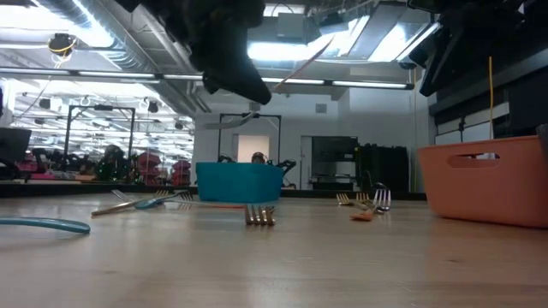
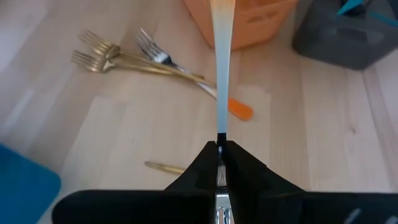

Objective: Sort silverware by color (type)
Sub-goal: Put the bottom orange fork into the blue bin

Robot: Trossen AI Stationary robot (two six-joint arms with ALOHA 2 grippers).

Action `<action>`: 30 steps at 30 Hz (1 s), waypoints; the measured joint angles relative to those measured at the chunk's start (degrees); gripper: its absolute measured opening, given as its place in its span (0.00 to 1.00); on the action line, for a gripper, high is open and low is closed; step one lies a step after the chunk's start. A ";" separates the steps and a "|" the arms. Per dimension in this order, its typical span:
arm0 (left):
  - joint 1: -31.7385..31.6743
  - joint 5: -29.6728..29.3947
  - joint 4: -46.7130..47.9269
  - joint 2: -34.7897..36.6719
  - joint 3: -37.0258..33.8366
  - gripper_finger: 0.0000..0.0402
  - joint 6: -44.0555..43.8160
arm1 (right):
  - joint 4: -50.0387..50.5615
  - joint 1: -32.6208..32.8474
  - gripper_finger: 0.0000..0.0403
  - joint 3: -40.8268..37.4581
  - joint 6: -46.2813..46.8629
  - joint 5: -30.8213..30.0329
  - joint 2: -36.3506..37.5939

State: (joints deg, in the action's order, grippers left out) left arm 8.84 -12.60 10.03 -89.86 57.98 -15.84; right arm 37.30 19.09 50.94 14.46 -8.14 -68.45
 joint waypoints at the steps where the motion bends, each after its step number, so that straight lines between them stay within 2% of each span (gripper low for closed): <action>1: -0.18 0.00 -0.38 0.00 0.00 0.03 0.01 | 0.01 0.00 0.23 0.00 0.00 0.00 0.00; 30: -0.35 0.00 -0.60 0.00 0.00 0.03 0.02 | -0.37 0.00 0.23 0.00 0.00 0.00 0.00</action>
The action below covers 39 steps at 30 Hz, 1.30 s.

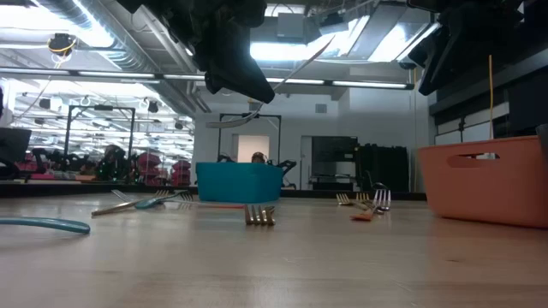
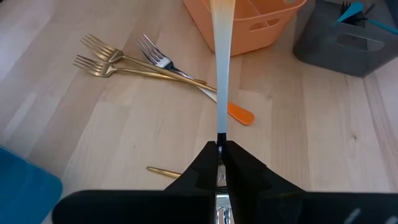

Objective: Sort silverware by color (type)
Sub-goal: Put the bottom orange fork into the blue bin

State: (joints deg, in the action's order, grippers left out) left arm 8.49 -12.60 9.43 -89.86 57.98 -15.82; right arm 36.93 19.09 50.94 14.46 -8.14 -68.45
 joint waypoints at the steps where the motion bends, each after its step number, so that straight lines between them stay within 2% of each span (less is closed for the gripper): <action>1: 0.00 0.00 0.00 0.00 0.00 0.03 0.00 | 0.00 0.00 0.23 0.00 0.00 -0.02 0.00; 10: 0.00 -0.44 0.00 0.00 0.00 0.03 0.01 | 0.00 0.00 0.23 0.00 0.00 -0.02 0.00; 15: -0.38 -4.38 -0.02 0.00 0.00 0.03 0.03 | -0.01 0.00 0.23 0.00 0.00 0.00 0.00; 39: -11.80 -5.18 -0.02 0.00 0.00 0.03 2.93 | -0.02 0.00 0.23 0.00 0.00 -0.18 0.00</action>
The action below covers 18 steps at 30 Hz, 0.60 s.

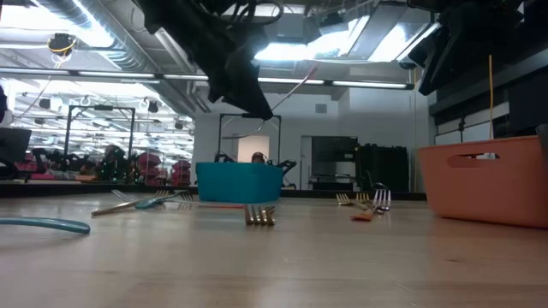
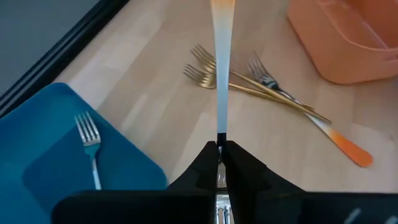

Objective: Sort silverware by color (type)
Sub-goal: Put the bottom orange fork into the blue bin

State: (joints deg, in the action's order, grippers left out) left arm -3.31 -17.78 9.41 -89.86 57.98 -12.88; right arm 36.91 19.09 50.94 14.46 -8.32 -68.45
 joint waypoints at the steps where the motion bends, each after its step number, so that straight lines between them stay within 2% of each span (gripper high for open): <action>1: -0.34 0.01 0.00 0.00 0.00 0.03 0.02 | 0.00 0.00 0.23 0.00 -0.02 -0.22 0.00; 11: -1.94 2.60 -1.32 0.00 0.00 0.03 -0.02 | 0.00 0.00 0.23 0.00 -0.02 -0.28 0.00; 18: 0.06 7.02 -14.01 0.00 0.02 0.03 -0.04 | -0.02 0.00 0.23 0.00 -0.02 -0.28 0.00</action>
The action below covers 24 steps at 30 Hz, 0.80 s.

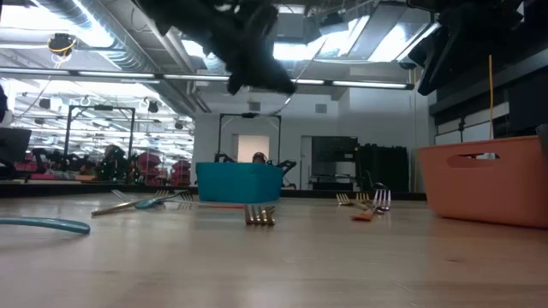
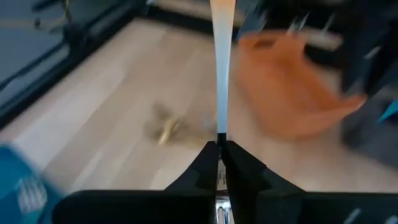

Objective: Sort silverware by color (type)
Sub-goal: Put the bottom orange fork into the blue bin

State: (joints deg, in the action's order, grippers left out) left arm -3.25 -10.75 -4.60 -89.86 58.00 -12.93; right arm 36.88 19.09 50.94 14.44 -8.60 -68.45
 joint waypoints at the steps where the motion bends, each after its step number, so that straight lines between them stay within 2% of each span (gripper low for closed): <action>1: 0.40 0.03 -1.97 0.00 0.00 0.03 0.02 | 0.00 0.00 0.23 0.00 0.00 0.00 0.00; 6: 2.03 0.01 -8.12 0.00 0.02 0.03 0.04 | 0.00 0.00 0.23 0.00 0.00 0.00 0.00; 24: 5.19 -0.05 -13.23 0.00 0.02 0.03 -0.44 | 1.83 0.00 0.23 1.24 -1.57 1.09 0.03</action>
State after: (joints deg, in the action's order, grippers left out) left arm 1.94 -10.81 -17.84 -89.86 58.02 -13.37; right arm 38.71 19.09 52.17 12.87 -7.51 -68.41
